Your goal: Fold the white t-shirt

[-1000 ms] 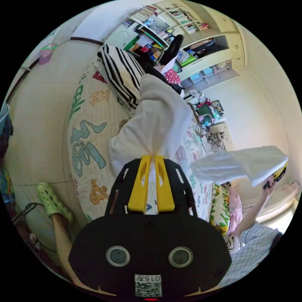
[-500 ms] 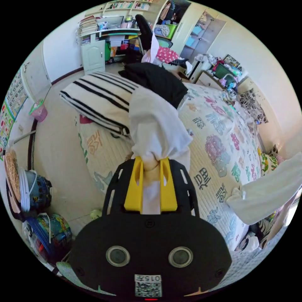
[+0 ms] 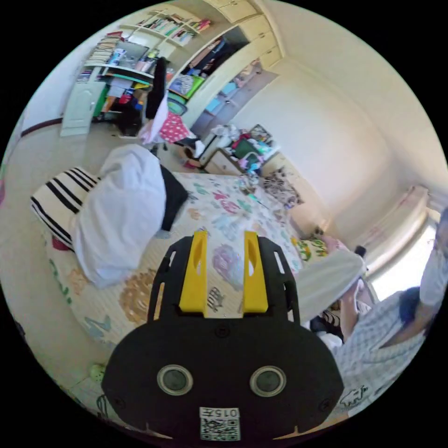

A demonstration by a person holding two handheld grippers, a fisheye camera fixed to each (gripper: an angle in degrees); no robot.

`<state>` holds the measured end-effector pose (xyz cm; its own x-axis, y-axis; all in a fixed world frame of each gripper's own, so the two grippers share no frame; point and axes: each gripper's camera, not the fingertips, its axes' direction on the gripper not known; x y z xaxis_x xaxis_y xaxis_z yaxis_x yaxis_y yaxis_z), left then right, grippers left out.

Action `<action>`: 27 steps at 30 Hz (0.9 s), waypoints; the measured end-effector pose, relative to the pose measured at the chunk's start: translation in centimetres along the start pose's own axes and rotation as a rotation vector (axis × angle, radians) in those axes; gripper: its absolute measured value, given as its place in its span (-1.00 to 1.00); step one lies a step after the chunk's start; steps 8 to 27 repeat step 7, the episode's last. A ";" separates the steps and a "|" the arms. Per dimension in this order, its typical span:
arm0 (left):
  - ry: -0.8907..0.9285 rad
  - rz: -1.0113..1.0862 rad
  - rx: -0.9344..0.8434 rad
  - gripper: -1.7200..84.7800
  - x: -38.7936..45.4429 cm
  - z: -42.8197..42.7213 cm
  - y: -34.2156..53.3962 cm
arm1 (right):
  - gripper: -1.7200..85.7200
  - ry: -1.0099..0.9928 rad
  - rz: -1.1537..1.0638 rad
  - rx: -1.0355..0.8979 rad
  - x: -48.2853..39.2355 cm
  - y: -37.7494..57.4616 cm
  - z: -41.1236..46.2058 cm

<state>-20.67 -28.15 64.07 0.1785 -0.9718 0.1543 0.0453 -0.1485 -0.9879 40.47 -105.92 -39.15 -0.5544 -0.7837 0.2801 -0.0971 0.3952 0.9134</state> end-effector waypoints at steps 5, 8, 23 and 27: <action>0.142 0.123 -0.032 -0.50 12.3 2.9 13.4 | -0.95 -0.030 -0.019 0.014 -2.2 0.3 -0.2; 0.129 0.184 0.007 -0.53 17.4 4.0 16.4 | -0.95 -0.044 -0.047 -0.007 -3.5 0.0 0.4; 0.129 0.184 0.007 -0.53 17.4 4.0 16.4 | -0.95 -0.044 -0.047 -0.007 -3.5 0.0 0.4; 0.129 0.184 0.007 -0.53 17.4 4.0 16.4 | -0.95 -0.044 -0.047 -0.007 -3.5 0.0 0.4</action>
